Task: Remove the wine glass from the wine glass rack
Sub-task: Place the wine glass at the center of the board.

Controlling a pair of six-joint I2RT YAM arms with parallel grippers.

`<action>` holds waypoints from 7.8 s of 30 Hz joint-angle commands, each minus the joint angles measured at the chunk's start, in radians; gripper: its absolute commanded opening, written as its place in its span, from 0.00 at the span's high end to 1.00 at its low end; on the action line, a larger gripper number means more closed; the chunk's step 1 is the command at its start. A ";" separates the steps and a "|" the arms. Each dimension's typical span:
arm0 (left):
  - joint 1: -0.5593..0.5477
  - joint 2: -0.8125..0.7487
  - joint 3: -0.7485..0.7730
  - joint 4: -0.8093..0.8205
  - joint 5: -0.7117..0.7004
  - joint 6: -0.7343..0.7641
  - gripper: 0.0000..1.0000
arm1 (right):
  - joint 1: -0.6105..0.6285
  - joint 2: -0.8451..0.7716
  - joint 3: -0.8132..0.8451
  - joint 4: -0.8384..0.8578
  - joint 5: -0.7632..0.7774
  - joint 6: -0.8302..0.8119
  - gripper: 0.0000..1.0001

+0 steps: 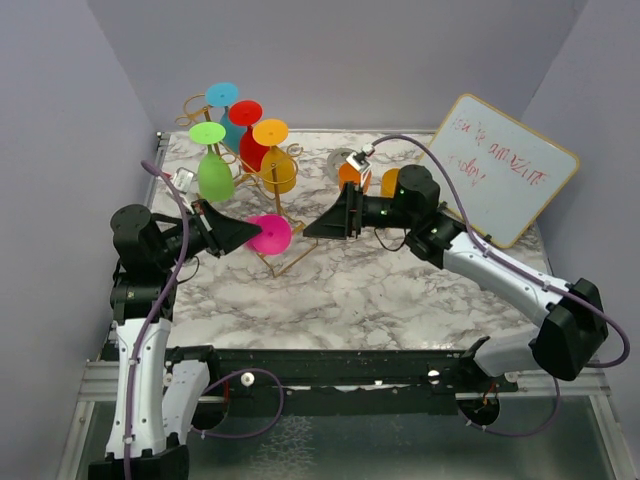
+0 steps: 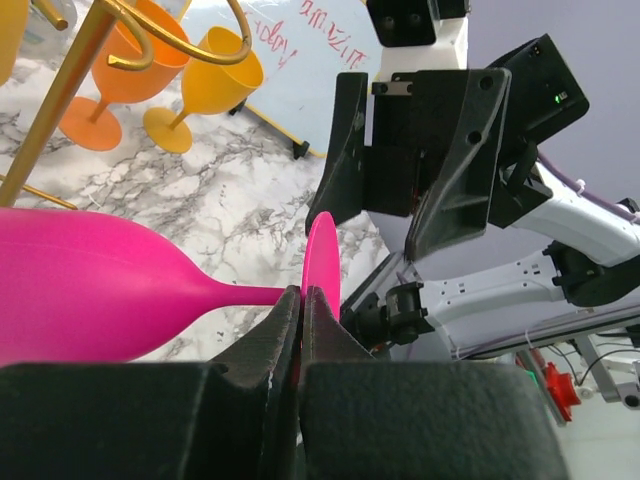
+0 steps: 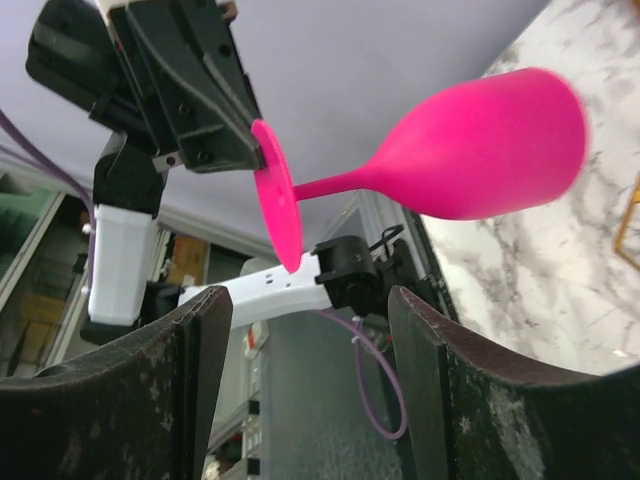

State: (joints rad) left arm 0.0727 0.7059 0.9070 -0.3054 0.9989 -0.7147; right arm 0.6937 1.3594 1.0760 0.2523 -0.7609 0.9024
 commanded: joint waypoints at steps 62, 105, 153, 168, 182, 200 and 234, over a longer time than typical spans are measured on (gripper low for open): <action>-0.360 0.095 -0.010 -0.020 0.007 0.180 1.00 | 0.033 -0.048 0.177 -0.394 0.122 -0.353 0.32; -0.527 0.004 -0.223 0.364 0.355 0.791 1.00 | -0.385 0.075 0.076 -0.022 -0.607 -0.057 0.30; -0.527 -0.028 -0.178 0.219 0.135 0.729 0.56 | -0.258 0.042 0.081 0.072 -0.705 -0.038 1.00; -0.527 -0.104 -0.153 0.061 -0.186 0.623 0.01 | -0.255 0.051 0.249 -0.721 -0.237 -0.643 0.99; -0.527 -0.033 0.009 -0.248 -0.500 0.392 0.01 | -0.229 -0.034 0.282 -0.890 0.530 -0.676 1.00; -0.527 -0.071 0.064 -0.441 -1.020 0.279 0.01 | 0.003 0.162 0.348 -0.900 0.940 -0.675 0.99; -0.527 -0.143 0.141 -0.587 -1.327 0.294 0.01 | 0.007 0.533 0.544 -0.856 0.957 -0.713 0.95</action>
State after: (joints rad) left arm -0.4530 0.5495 1.0412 -0.8665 -0.3244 -0.4335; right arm 0.6987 1.8442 1.5936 -0.6182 0.1749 0.2108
